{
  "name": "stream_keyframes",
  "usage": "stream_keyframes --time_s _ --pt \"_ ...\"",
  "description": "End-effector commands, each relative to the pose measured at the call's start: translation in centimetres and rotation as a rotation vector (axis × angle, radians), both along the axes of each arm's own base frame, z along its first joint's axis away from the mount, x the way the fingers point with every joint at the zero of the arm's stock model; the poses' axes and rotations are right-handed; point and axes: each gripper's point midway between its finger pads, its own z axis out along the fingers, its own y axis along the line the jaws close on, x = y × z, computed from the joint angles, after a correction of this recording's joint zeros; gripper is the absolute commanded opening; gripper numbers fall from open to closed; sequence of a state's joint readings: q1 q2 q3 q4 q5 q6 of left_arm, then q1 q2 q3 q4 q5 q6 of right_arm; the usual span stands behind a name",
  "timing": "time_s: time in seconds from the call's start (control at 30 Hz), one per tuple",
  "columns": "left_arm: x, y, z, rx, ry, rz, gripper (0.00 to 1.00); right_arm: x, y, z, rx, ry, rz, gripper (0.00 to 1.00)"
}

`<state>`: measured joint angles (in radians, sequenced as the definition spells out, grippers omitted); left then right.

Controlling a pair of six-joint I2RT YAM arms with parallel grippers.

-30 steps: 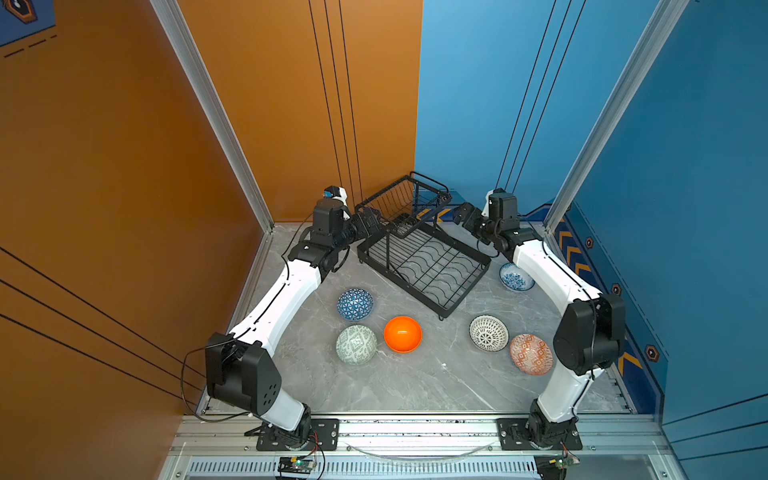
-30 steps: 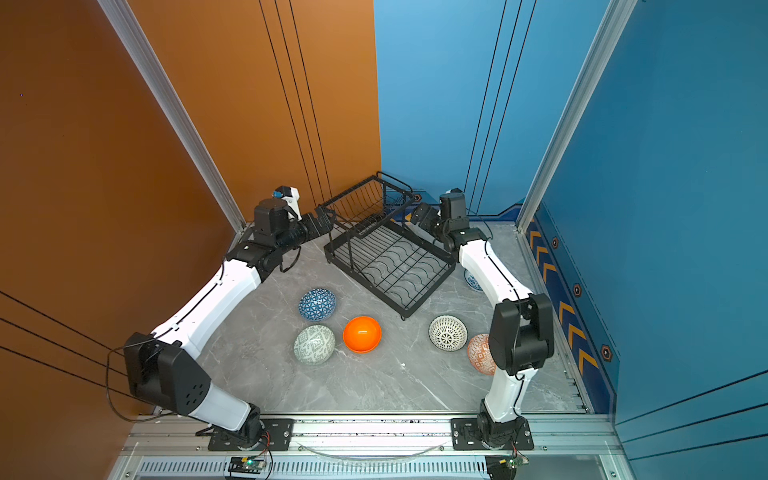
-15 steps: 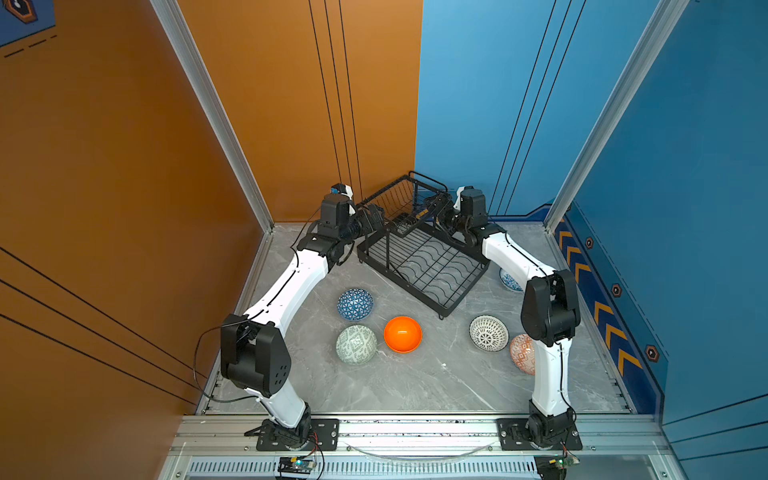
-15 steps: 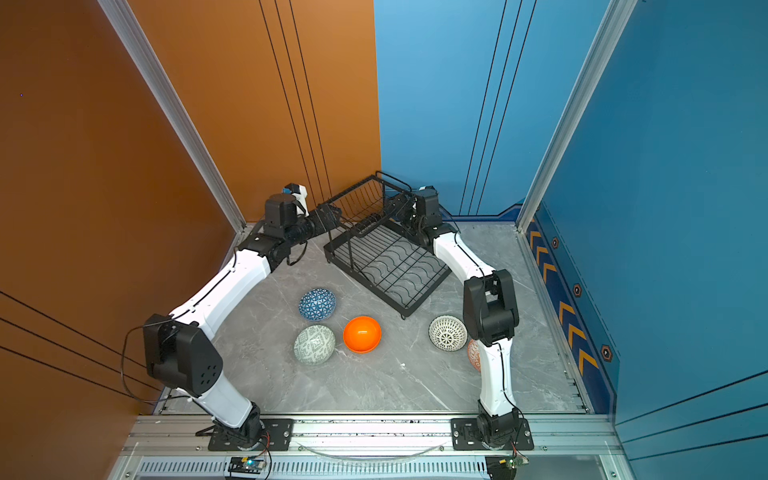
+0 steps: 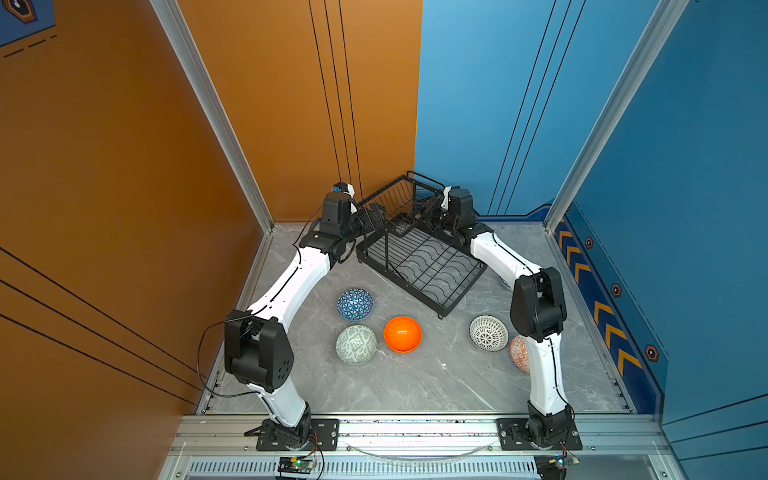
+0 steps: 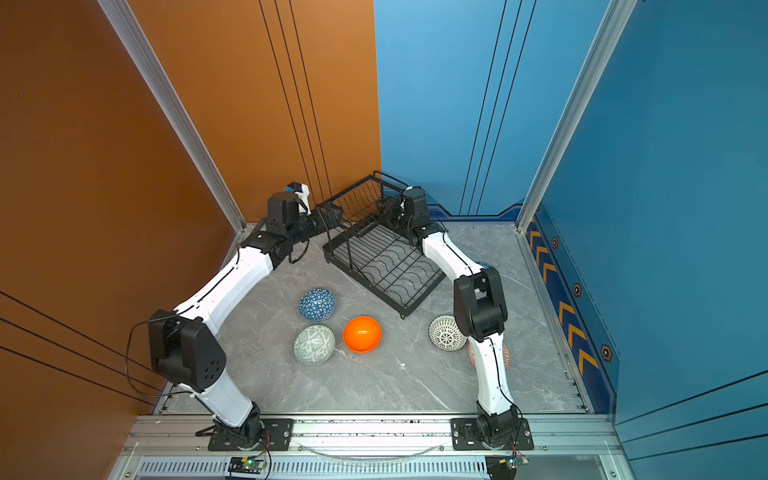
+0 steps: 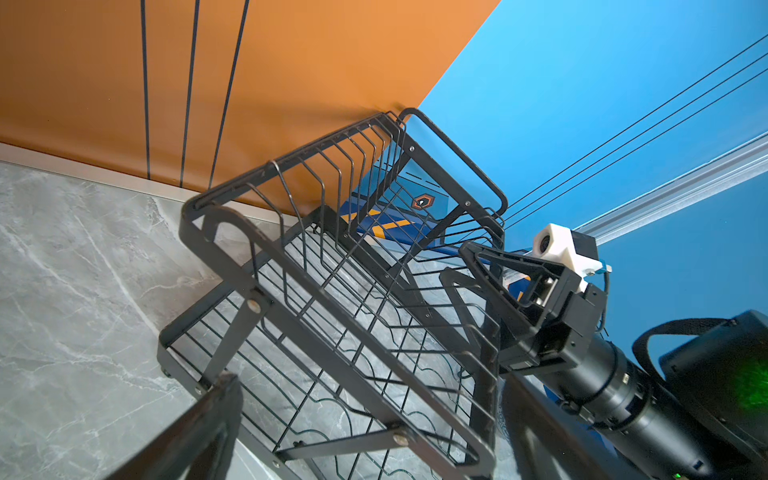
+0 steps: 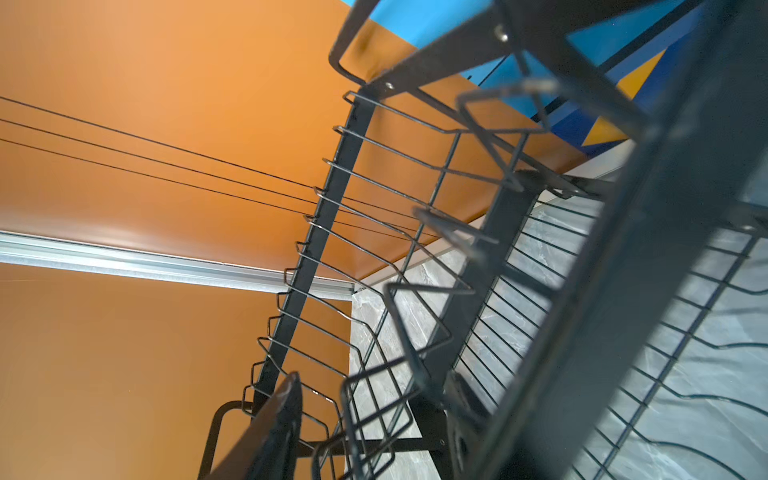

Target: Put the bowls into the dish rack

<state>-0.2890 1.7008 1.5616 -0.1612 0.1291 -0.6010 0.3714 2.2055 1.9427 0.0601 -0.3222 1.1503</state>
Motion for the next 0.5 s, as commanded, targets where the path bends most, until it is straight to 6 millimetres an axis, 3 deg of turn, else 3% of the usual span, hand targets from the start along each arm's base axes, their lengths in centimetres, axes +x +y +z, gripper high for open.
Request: stream_keyframes --time_s 0.0,0.17,0.3,0.47 --pt "0.3 -0.6 0.0 0.008 -0.002 -0.024 0.98 -0.3 1.4 2.9 -0.05 -0.13 0.063 0.37" --pt "0.0 -0.6 -0.1 0.009 0.0 -0.026 0.98 -1.1 2.2 4.2 -0.045 -0.148 0.086 0.19" --pt "-0.4 -0.3 0.2 0.013 -0.005 -0.017 0.98 -2.0 2.4 4.6 -0.083 -0.138 0.084 0.18" --pt "-0.7 -0.2 0.3 0.014 -0.006 -0.018 0.98 -2.9 2.8 3.5 -0.081 -0.1 0.092 0.17"
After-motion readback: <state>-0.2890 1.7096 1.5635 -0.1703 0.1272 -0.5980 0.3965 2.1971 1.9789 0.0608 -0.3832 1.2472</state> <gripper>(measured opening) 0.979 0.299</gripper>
